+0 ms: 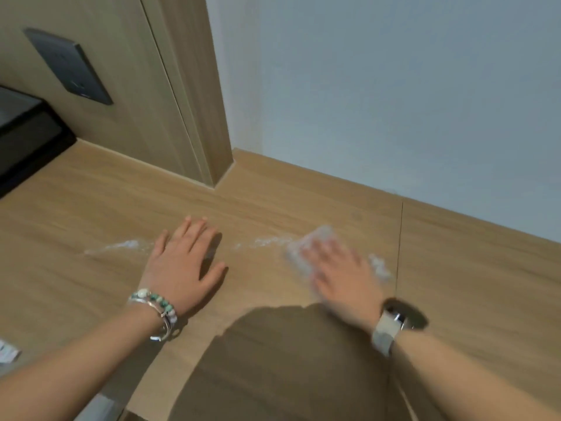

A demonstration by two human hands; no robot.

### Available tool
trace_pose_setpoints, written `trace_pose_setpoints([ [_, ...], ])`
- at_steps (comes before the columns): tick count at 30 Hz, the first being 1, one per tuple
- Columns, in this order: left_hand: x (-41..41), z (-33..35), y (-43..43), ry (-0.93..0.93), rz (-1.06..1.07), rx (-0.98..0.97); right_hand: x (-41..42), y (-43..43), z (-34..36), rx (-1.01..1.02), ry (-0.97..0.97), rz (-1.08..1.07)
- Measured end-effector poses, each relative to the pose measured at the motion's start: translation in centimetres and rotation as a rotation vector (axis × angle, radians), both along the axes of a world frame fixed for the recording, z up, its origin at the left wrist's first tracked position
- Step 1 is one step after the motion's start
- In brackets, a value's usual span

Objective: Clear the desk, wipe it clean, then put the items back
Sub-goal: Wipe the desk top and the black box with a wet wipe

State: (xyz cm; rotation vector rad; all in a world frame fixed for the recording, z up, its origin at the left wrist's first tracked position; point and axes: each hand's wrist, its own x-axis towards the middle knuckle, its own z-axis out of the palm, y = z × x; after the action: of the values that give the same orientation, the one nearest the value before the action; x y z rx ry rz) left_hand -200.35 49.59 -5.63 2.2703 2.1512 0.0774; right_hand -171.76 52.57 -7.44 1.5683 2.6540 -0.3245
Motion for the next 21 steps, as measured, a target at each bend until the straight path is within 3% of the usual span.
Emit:
trace_pose_setpoints([
  [3, -2.8, -0.1, 2.5, 0.004, 0.136, -0.132, 3.2, 7.1, -0.1, -0.006, -0.037, -0.544],
  [5, -4.0, -0.4, 4.0, -0.007, 0.196, -0.186, 2.5, 8.5, 0.1, -0.015, -0.008, -0.698],
  [7, -4.6, -0.5, 5.2, -0.032, 0.261, -0.222, -0.9, 6.7, -0.1, -0.012, -0.070, -0.585],
  [10, -5.1, -0.6, 6.3, -0.094, 0.367, -0.331, -6.0, 0.2, -0.3, 0.010, 0.002, 0.003],
  [12, -5.3, -1.0, 6.2, -0.115, 0.397, -0.414, -5.9, -1.0, -0.2, 0.024, -0.019, 0.172],
  [15, -5.7, -1.4, 6.0, -0.110, 0.378, -0.460, -1.2, 5.3, -0.9, 0.118, -0.109, -0.143],
  [18, -5.9, -1.1, 6.3, -0.124, 0.363, -0.508, 2.2, 10.8, -0.2, -0.017, -0.031, -0.648],
  [19, -5.9, -1.0, 6.4, -0.124, 0.360, -0.523, 1.4, 11.5, -0.1, -0.031, -0.014, -0.717],
  [21, -5.9, -0.7, 6.4, -0.125, 0.350, -0.546, -2.4, 10.7, -0.5, 0.029, -0.025, -0.590],
])
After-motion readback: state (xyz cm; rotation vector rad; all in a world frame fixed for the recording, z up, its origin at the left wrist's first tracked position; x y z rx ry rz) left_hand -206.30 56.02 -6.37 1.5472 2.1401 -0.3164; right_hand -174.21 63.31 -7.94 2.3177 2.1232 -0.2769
